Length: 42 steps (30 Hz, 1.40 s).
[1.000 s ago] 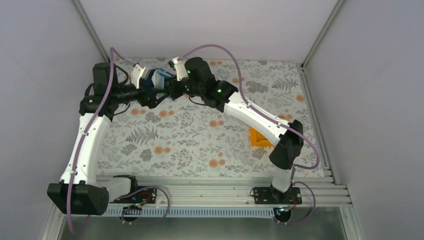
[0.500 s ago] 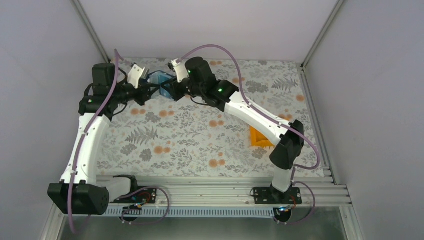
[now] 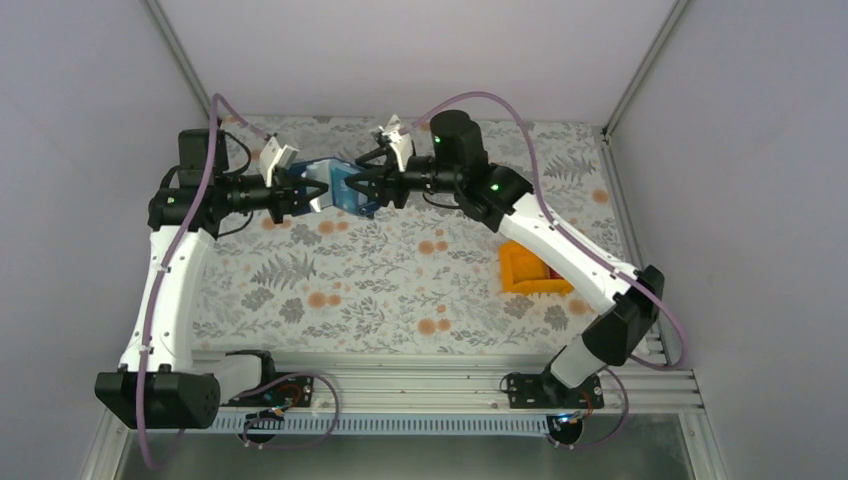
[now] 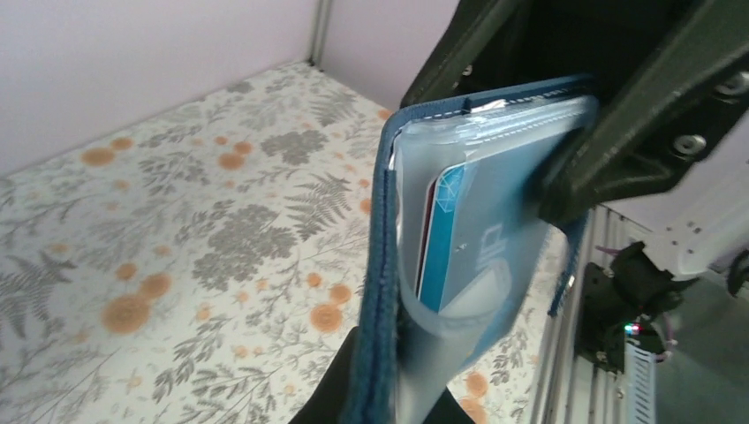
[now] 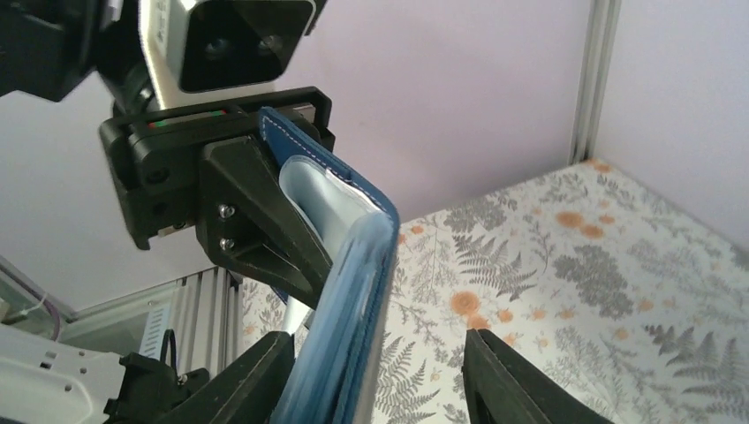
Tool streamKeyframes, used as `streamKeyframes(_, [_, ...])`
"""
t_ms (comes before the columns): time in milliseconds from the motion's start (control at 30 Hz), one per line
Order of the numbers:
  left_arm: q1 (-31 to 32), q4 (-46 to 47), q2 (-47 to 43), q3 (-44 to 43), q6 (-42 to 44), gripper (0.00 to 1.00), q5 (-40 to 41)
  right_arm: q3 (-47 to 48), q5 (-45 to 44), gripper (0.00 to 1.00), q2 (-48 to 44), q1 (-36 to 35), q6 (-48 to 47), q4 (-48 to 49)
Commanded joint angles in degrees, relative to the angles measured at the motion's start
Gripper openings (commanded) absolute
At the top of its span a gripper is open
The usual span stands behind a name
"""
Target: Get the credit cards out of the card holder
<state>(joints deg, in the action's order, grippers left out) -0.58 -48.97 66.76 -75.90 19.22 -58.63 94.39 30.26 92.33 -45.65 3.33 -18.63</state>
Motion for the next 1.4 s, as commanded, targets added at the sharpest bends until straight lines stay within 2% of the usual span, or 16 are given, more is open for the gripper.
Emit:
streamKeyframes(0, [-1.14, -3.1, 0.11, -3.16, 3.83, 0.02, -10.47, -4.31, 6.16, 0.5, -3.3, 2.37, -3.25, 5.16])
streamKeyframes(233, [-2.11, -2.19, 0.59, -3.41, 2.49, 0.02, -11.3, -8.35, 9.72, 0.54, -4.46, 3.32, -3.76, 6.3])
streamKeyframes(500, [-2.23, -1.48, 0.82, -2.77, 1.87, 0.02, -10.97, -8.86, 15.1, 0.28, -4.24, 3.66, -2.91, 8.84])
streamKeyframes(600, [-2.32, -1.63, 0.75, -2.77, 1.95, 0.02, -10.99, -8.07, 16.2, 0.07, -3.43, 3.72, -3.35, 8.0])
streamKeyframes(700, [-2.76, -1.26, 0.64, -2.7, 1.47, 0.03, -10.66, -8.43, 16.07, 0.04, -4.02, 4.65, -3.04, 8.12])
streamKeyframes(733, [-3.07, -0.43, 0.6, -2.65, 0.45, 0.04, -9.95, -8.51, 15.75, 0.04, -4.15, 5.18, -2.52, 8.06])
streamKeyframes(800, [-3.87, 2.09, 0.95, -2.46, -3.04, 0.16, -6.49, -8.38, 14.77, 0.04, -4.22, 6.68, -1.24, 7.56])
streamKeyframes(900, [-4.91, 5.64, 1.88, -2.04, -8.84, 0.28, 6.81, -8.06, 12.31, 0.04, -4.22, 8.83, 0.91, 6.36])
streamKeyframes(1000, [-5.85, 8.03, 2.45, -1.36, -11.94, 0.33, 20.45, -5.13, 1.14, 0.04, -3.09, 9.0, 3.39, 1.43])
streamKeyframes(1067, [-7.38, 8.93, 2.79, -1.19, -13.75, 0.35, 25.87, -0.29, -14.36, 0.04, -0.49, 8.67, 8.05, -6.11])
streamKeyframes(1133, [-8.81, 9.59, 2.93, -1.32, -14.95, 0.36, 28.04, 5.53, -29.48, 0.04, 2.33, 7.45, 10.68, -14.52])
streamKeyframes(1233, [-9.18, 9.39, 2.71, -1.84, -13.82, 0.37, 25.34, 7.69, -42.06, 0.04, 5.78, 4.56, 10.95, -17.54])
streamKeyframes(1367, [-8.04, 9.0, 1.94, -0.99, -12.5, 0.37, 11.0, 12.48, -47.84, 0.04, 11.08, 0.88, 10.09, -20.81])
